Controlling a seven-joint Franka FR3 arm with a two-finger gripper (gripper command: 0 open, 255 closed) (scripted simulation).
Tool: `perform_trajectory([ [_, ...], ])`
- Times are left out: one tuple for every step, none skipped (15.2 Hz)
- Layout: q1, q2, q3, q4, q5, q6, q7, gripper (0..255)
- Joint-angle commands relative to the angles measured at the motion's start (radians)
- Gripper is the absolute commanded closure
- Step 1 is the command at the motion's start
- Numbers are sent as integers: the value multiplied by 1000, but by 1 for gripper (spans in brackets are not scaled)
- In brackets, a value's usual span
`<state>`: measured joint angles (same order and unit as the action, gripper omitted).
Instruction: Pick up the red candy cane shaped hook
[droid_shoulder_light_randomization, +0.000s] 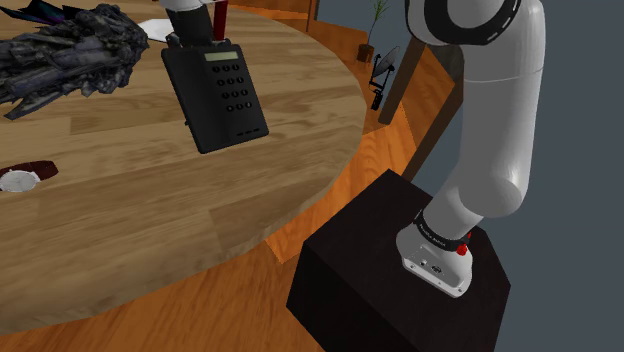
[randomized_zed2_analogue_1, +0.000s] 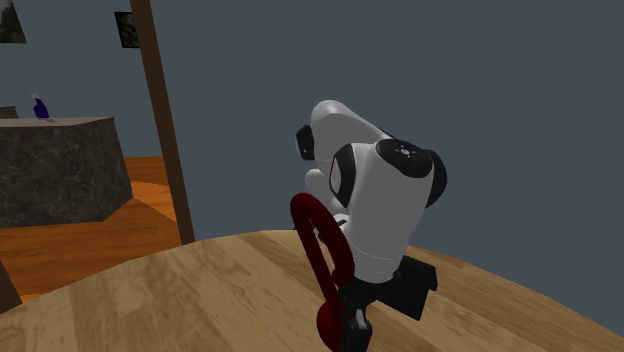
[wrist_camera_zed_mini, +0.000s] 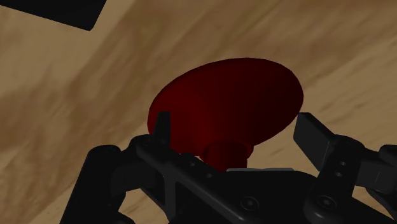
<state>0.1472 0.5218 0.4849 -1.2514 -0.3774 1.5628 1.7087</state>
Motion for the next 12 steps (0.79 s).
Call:
perform_trajectory([
  [-6,4,-2,-22,1,13,1,0],
  [-7,2,-2,-22,2,11,0,255],
  [-2,10,-3,-9,-1,6,1,255],
  [-6,7,-3,-17,0,11,0,255],
  [-5,6,-3,-10,1,4,-2,255],
  [-1,15,-4,2,-3,1,-2,255],
  [1,14,-3,8,-2,-6,-2,255],
  [4,24,-6,25,-5,-14,-5,255],
  [7,29,-6,36,-7,-19,-6,255],
  [15,43,-8,59,-11,-29,-5,255],
  [-7,4,-1,-22,0,13,1,255],
  [-5,5,-1,-7,1,-1,-1,255],
])
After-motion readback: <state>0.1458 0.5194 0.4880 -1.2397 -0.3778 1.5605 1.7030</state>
